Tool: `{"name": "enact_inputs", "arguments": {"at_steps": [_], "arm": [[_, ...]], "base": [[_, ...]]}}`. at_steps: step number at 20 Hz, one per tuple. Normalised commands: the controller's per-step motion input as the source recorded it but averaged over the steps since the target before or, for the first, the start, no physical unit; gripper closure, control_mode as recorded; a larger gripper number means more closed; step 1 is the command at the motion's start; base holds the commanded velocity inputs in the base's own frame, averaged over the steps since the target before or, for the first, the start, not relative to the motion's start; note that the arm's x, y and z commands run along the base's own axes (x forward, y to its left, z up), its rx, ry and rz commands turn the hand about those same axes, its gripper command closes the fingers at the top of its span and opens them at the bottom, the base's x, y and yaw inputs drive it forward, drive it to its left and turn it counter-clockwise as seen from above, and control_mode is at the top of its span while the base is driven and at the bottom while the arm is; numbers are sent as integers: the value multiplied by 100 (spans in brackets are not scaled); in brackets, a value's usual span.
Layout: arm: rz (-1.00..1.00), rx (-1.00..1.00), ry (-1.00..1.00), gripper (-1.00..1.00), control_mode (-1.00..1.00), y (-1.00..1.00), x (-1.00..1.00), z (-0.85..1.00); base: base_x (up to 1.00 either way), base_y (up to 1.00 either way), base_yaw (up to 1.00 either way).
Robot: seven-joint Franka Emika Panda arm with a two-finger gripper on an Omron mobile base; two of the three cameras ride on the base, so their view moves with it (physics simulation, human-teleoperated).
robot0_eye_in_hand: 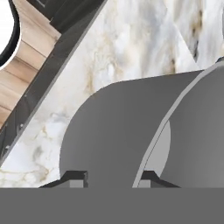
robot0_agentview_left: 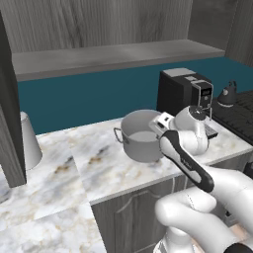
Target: Pick the kettle from the cabinet and place it on a stove burner. Then pick the pot from the counter and place it on another stove burner. Finally, turn both burners on.
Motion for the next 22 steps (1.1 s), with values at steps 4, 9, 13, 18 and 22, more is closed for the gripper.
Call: {"name": "enact_inputs", "arguments": {"at_steps": [4, 9, 13, 18, 22], "arm": [[0, 0, 0, 100, -100, 0, -48, 24], [0, -1, 0, 100, -100, -1, -48, 25], [0, -4, 1, 100, -100, 0, -40, 31], [0, -5, 4, 100, -100, 0, -36, 31], [0, -5, 5, 100, -100, 0, -37, 30]], "base": [[0, 0, 0], [0, 0, 0], [0, 0, 0], [0, 0, 0], [0, 0, 0]]}}
